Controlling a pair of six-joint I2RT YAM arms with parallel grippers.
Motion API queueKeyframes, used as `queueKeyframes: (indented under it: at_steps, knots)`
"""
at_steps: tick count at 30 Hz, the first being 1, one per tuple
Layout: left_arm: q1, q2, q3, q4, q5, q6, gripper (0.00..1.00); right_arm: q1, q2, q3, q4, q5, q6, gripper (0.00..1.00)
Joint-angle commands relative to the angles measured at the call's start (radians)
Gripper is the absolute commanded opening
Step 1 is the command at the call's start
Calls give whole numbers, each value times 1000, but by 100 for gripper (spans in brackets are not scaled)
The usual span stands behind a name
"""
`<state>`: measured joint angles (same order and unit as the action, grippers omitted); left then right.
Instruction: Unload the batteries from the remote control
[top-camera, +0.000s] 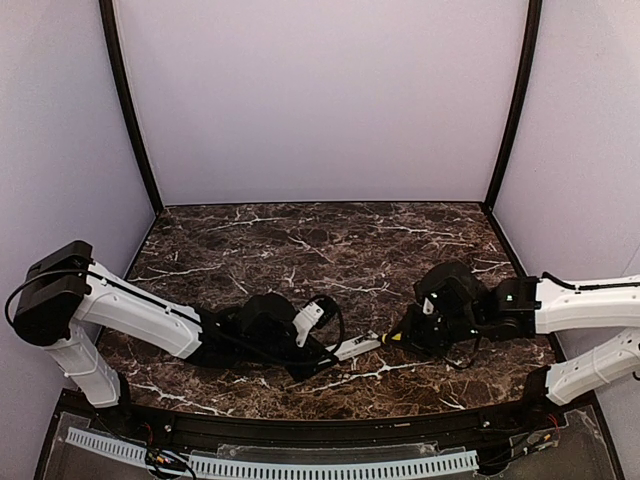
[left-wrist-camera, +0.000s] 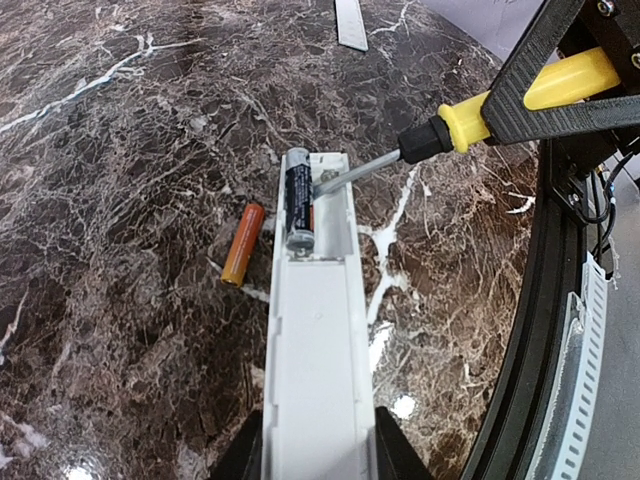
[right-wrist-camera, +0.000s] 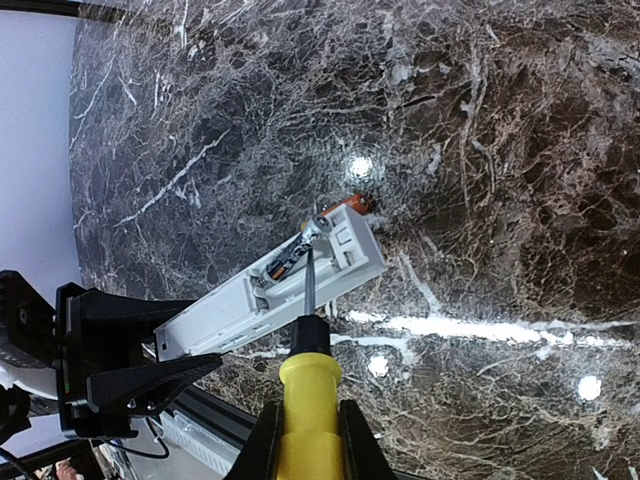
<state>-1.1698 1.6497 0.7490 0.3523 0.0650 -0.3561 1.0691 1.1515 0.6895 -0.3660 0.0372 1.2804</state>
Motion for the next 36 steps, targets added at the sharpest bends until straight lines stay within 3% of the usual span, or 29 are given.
queueKeyframes:
  at_steps: [1,15,23,31,36]
  knots:
    - [-4,-5,-2,77,18,-16,0,8,23,50,-29,5,-43,0]
    - [-5,7,-1,83,27,-27,0,0,66,155,-45,-10,-117,0]
    - [-5,9,0,90,26,-34,0,-36,68,280,-54,-4,-257,0]
    - [-6,-32,-24,75,-2,-32,0,-78,-55,343,-130,75,-352,0]
    - [-5,-105,-60,58,-71,-36,0,-83,-187,268,-172,199,-354,0]
